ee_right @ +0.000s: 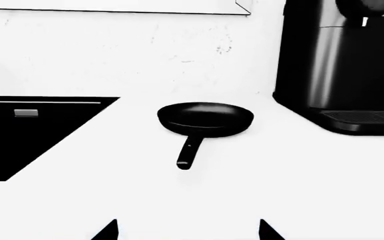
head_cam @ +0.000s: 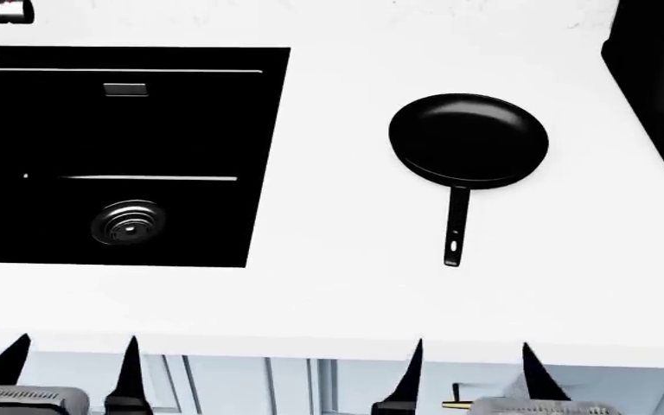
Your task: Pick the pan and sponge and place them into the sink. Then turn on the water.
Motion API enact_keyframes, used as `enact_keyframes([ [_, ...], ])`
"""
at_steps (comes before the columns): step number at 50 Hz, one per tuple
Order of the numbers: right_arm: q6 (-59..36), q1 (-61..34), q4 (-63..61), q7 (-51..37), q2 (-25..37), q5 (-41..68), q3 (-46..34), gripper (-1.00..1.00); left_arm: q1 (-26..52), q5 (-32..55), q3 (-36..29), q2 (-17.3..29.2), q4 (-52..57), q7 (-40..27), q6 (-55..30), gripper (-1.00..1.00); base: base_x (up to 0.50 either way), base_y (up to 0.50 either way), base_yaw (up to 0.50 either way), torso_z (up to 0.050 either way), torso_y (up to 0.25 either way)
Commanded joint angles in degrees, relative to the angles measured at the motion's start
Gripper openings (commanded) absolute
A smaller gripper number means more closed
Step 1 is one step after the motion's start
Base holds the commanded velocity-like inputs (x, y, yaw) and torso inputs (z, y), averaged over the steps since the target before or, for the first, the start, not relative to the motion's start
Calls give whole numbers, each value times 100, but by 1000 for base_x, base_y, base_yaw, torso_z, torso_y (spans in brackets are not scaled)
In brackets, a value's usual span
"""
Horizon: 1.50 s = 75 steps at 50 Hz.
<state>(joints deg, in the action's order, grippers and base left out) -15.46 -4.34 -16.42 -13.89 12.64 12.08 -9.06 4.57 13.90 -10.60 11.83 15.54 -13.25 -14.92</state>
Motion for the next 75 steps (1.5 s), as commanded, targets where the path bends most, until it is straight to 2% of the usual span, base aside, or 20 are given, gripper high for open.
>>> enact_keyframes([
  [1,-2665,-802,-2230,-231,624,773,403,100,740,744,292,430,1847,-276,-2334,100,0,0,0,0,0],
  [4,-3737,-1325,-2853,-255,920,1226,773,100,1184,764,268,673,1930,-308,-2891,100,0,0,0,0,0],
  [6,-4089,-1488,-2926,-176,1032,1487,1039,100,1370,1025,456,651,1826,-219,-3089,100,0,0,0,0,0],
  [7,-4227,-1533,-2893,-87,992,1754,1351,100,1446,1080,538,820,1915,-171,-3248,100,0,0,0,0,0],
  [8,-4219,-1548,-2811,60,873,2084,1743,100,1633,1454,817,791,1902,-117,-3613,100,0,0,0,0,0],
  [11,-4698,-1704,-2930,34,1114,2319,2020,100,2114,1412,966,947,1738,-181,-3777,100,0,0,0,0,0],
  [13,-5337,-2117,-2988,24,1360,2632,2146,100,2305,1642,1157,996,1633,-103,-4037,100,0,0,0,0,0],
  [14,-5386,-2304,-2928,110,1252,2933,2537,100,2405,1719,1200,1066,1644,-76,-4184,100,0,0,0,0,0],
  [18,-5722,-2588,-2708,37,1407,3022,2675,100,2872,1924,1285,1201,1633,-56,-4647,100,0,0,0,0,0],
  [22,-5835,-2595,-2657,-10,1472,3048,2761,100,3128,1917,1221,1275,1543,-75,-4800,100,0,0,0,0,0],
  [31,-5855,-2561,-2597,-56,1438,3068,2685,100,2934,1915,1326,1313,1441,-27,-4657,100,151,0,0,0,0],
  [56,-5900,-2393,-2551,-116,1544,3116,2533,100,2834,1942,1175,1385,1438,18,-4634,100,372,0,0,0,0],
  [65,-6041,-2291,-2645,-179,1618,3219,2701,100,2914,1889,1011,1261,1359,-55,-4599,100,411,16,0,0,0],
  [75,-6232,-2306,-2739,-274,1675,3351,2792,100,2881,1938,1073,1335,1353,-2,-4568,100,409,216,0,0,2],
])
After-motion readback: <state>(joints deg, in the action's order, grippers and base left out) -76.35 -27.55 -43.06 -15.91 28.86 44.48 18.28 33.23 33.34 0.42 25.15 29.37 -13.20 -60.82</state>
